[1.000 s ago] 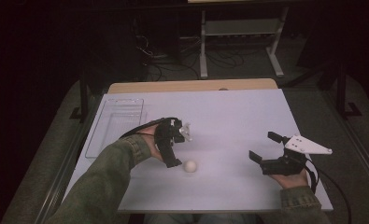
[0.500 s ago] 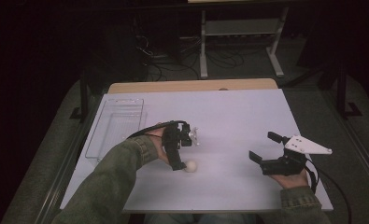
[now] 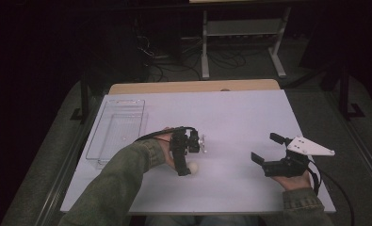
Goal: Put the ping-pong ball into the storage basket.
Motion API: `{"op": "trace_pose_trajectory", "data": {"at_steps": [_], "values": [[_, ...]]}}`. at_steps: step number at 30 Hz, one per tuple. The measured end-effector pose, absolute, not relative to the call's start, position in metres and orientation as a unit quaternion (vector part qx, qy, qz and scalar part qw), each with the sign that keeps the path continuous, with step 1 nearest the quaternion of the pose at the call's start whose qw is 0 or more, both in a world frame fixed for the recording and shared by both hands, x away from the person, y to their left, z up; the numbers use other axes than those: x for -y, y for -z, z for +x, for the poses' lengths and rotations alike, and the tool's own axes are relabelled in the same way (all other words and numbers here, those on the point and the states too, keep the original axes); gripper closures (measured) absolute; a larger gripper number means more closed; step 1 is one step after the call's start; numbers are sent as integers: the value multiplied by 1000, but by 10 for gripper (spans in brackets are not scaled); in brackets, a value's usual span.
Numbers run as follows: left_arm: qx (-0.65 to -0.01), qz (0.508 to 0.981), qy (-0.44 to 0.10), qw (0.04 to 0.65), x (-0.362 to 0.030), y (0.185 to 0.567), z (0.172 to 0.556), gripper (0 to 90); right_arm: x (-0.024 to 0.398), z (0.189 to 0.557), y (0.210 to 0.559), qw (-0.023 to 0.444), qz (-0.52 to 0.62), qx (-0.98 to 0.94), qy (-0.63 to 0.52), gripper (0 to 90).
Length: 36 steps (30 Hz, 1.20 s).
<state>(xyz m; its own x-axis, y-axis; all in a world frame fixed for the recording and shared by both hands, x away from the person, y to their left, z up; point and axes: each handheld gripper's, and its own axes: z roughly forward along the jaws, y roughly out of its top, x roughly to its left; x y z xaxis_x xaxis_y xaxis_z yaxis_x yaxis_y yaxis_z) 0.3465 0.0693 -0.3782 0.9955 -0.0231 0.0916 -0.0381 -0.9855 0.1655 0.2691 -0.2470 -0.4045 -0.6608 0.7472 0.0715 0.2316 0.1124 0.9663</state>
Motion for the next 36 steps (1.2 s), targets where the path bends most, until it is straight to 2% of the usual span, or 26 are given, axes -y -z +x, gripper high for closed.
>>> {"op": "trace_pose_trajectory", "data": {"at_steps": [17, 24, 29, 36], "values": [[33, 996, -44, 66, -55, 391, 343, 30, 247, 269, 404, 226, 344, -711, -571, 0], [26, 997, -28, 63, -53, 397, 342, 74, 247, 269, 404, 226, 343, -711, -571, 0], [28, 997, -20, 65, -52, 398, 342, 138, 248, 269, 404, 226, 343, -711, -571, 0], [30, 998, -17, 56, -53, 402, 343, 167, 248, 269, 404, 226, 343, -711, -571, 0]]}}
